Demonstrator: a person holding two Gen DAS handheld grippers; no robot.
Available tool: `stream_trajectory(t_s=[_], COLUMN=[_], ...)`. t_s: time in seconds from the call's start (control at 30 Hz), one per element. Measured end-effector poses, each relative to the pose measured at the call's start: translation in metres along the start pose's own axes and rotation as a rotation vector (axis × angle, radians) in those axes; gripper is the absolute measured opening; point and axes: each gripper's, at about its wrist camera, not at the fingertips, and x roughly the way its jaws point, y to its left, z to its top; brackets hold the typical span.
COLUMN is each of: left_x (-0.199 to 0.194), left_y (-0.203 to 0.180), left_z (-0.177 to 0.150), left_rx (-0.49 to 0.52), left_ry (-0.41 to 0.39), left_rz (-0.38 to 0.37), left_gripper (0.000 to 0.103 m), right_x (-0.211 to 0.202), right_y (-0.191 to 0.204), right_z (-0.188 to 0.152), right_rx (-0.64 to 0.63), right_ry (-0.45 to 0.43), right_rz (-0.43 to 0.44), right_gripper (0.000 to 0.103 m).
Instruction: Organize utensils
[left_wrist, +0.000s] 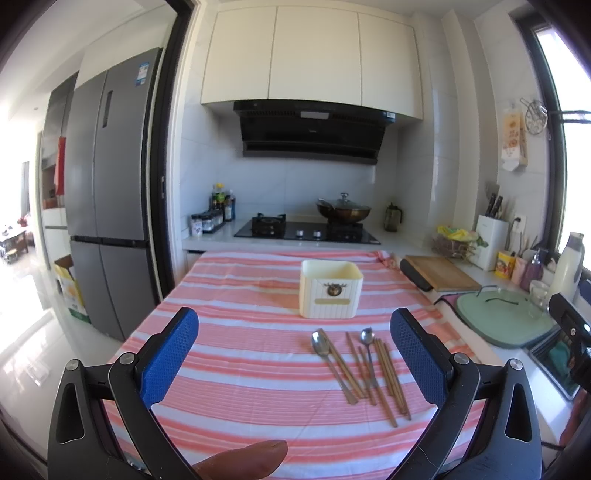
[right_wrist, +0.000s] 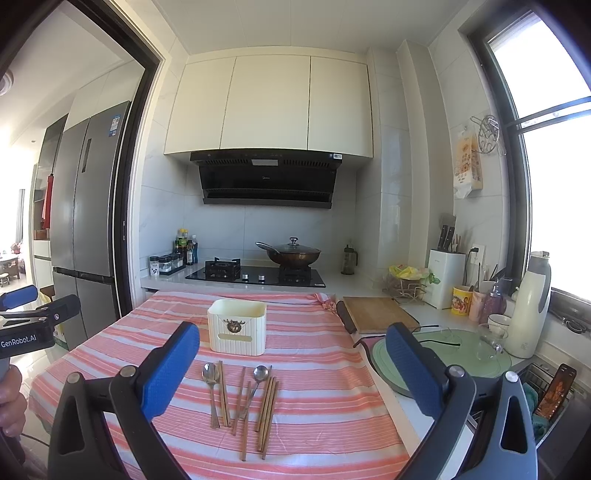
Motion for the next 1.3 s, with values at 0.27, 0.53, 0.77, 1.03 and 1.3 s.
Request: stream_trajectory(t_s=[0.27,0.53,0.77,1.03,1.3], left_x=[0.0001,0.0002,0.0002,0.0003,-0.0001], left_y=[0.0007,0.0009,0.0013,0.0035,0.0039], left_z=[-0.0002,0.0000,-0.0001,-0.0015,-0.0016], left_rx=[0.000,0.000,-0.001,-0.003,-0.003], left_ry=[0.001,0.001,0.003,0.007,0.008], left_rz=[0.000,-0.001,-0.002,-0.001,-0.002], left_gripper=[0.103,0.103,0.103,0.103,0.103], right_x=[-0.0006,-0.0008,-0.0004,-0.0004,-0.0001], right_y=[-0.0003,-0.0004,-0.0015,-0.0016,-0.0021], right_z=[-0.0001,-0.0003,-0.0013,-0.0038,-0.0039], right_rx=[0.001,0.001,0.002,0.003,0.003], right_ry=[0.000,-0.002,-0.001,0.001,0.004], right_rz=[0.000,-0.003,-0.003,-0.003,-0.001], right_gripper=[0.103,0.103,0.103,0.103,0.103])
